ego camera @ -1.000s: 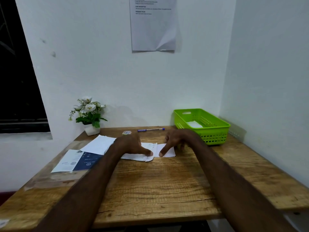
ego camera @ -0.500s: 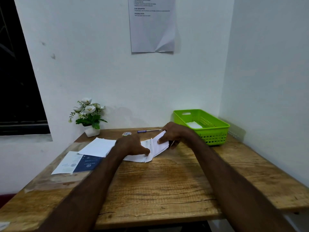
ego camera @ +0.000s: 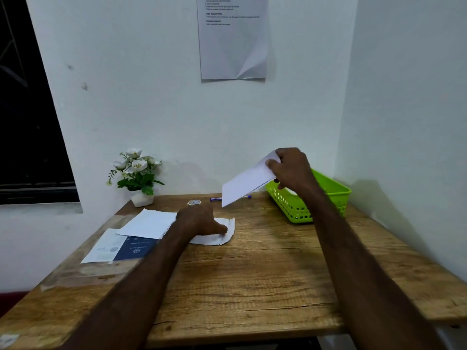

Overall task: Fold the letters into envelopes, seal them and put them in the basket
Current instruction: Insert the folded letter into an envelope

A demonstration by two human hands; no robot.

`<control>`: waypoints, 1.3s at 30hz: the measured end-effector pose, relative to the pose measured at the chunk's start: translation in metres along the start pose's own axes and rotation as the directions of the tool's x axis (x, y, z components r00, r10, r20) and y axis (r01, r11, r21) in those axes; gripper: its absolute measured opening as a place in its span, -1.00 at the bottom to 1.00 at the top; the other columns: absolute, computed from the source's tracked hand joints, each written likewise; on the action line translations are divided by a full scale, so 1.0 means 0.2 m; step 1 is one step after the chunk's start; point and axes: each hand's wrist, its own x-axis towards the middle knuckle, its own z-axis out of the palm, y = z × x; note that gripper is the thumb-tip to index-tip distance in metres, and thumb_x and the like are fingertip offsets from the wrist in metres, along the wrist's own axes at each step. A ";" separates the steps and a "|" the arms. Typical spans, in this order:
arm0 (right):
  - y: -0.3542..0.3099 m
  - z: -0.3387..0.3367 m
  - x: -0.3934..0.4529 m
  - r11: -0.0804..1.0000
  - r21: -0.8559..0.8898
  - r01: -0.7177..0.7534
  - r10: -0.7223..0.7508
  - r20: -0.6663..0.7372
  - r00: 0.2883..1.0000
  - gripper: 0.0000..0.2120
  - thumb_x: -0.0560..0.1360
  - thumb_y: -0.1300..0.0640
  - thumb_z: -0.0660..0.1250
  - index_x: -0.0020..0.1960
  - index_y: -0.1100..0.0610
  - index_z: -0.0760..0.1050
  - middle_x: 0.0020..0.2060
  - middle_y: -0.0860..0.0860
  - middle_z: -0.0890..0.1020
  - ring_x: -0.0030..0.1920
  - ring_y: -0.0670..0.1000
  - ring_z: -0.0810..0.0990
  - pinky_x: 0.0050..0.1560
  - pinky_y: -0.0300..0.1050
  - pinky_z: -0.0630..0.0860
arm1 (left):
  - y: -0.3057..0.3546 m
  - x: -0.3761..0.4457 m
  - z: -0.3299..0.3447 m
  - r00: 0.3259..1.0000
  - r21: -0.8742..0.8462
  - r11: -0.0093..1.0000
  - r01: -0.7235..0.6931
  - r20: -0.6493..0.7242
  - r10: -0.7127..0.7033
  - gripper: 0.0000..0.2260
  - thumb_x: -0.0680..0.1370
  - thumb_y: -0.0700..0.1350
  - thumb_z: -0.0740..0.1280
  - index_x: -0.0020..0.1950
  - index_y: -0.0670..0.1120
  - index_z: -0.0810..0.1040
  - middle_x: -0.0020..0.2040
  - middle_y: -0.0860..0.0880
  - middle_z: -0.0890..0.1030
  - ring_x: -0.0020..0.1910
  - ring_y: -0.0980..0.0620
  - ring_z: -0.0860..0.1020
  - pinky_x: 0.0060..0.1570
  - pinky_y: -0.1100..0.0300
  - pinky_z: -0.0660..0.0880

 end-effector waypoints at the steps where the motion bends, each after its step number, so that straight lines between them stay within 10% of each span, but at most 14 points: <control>1: -0.01 -0.03 0.00 0.999 0.043 -0.010 0.011 -0.031 0.999 -0.81 0.51 0.15 0.34 -0.16 0.28 0.58 -0.31 0.22 0.64 -0.49 0.11 0.66 -0.53 0.11 0.60 | -0.01 0.00 0.00 1.000 0.020 1.000 0.013 0.005 -0.013 -0.59 0.32 0.36 0.37 -0.11 0.05 0.56 -0.12 0.09 0.61 0.01 0.04 0.61 -0.08 0.14 0.54; 7: 0.02 -0.16 -0.01 0.959 0.224 -0.175 0.135 0.183 0.974 -0.87 0.55 0.24 0.37 -0.02 0.30 0.64 -0.26 0.17 0.62 -0.46 0.03 0.58 -0.52 -0.15 0.53 | -0.04 0.01 0.00 1.000 -0.022 1.000 0.012 0.016 -0.012 -0.55 0.35 0.42 0.40 -0.29 0.05 0.44 -0.28 0.13 0.52 -0.02 0.06 0.58 -0.12 0.14 0.45; 11: 0.06 -0.18 -0.02 0.933 0.163 -0.321 0.242 0.377 0.894 -0.79 0.55 0.29 0.37 0.07 0.46 0.56 -0.26 0.20 0.56 -0.50 -0.01 0.51 -0.54 -0.20 0.47 | -0.04 0.01 -0.01 0.999 -0.046 0.999 0.017 0.042 -0.015 -0.57 0.40 0.36 0.41 -0.04 0.01 0.58 -0.13 0.08 0.63 -0.07 0.08 0.60 -0.17 0.18 0.48; 31: 0.09 -0.22 -0.04 0.905 0.013 -0.425 0.382 0.416 0.825 -0.75 0.54 0.35 0.39 0.14 0.51 0.53 -0.37 0.18 0.54 -0.53 0.00 0.48 -0.57 -0.24 0.46 | -0.02 0.01 -0.03 0.995 -0.156 0.987 0.040 0.091 -0.026 -0.48 0.30 0.41 0.50 -0.33 -0.05 0.55 -0.47 0.04 0.52 -0.47 0.12 0.47 -0.42 0.24 0.33; 39: 0.09 -0.19 -0.04 0.907 0.020 -0.421 0.375 0.419 0.827 -0.90 0.55 0.35 0.37 0.02 0.39 0.55 -0.40 0.16 0.52 -0.53 0.00 0.47 -0.57 -0.24 0.46 | -0.01 -0.02 -0.05 0.992 -0.152 0.987 0.044 0.122 -0.025 -0.55 0.44 0.26 0.48 0.06 -0.11 0.67 -0.24 0.00 0.63 -0.32 0.08 0.57 -0.41 0.29 0.45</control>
